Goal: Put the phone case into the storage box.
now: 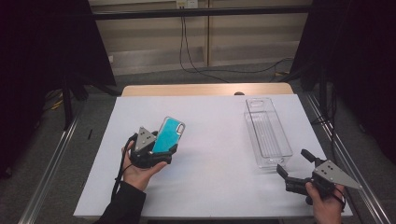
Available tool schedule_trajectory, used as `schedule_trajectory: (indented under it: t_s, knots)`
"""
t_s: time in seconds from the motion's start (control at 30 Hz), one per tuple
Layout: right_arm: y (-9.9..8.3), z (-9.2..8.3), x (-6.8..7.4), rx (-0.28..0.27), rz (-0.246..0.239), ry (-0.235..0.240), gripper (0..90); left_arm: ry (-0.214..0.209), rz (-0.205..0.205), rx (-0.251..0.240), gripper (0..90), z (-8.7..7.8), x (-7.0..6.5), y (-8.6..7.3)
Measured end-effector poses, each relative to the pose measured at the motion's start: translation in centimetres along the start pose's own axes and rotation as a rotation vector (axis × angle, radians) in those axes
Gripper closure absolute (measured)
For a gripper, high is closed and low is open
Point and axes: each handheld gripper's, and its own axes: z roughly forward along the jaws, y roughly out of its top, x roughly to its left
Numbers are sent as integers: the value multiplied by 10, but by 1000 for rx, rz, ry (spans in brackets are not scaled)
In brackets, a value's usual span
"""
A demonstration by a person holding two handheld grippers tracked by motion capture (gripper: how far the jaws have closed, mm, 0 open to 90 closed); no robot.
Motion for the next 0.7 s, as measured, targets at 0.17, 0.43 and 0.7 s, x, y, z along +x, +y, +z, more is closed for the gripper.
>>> schedule_trajectory:
  t_s: [0.17, 0.43, 0.7]
  knots:
    - [0, 0, 0, -1, 1, -1, 0, -9, 4, 6, 169, 2, -7, -2]
    - [0, 1, 2, 4, 2, 21, 0, -33, -1, 6, 169, 3, -17, -5]
    - [1, 3, 6, 10, -8, 30, 0, -40, -2, -4, 169, -3, -25, -7]
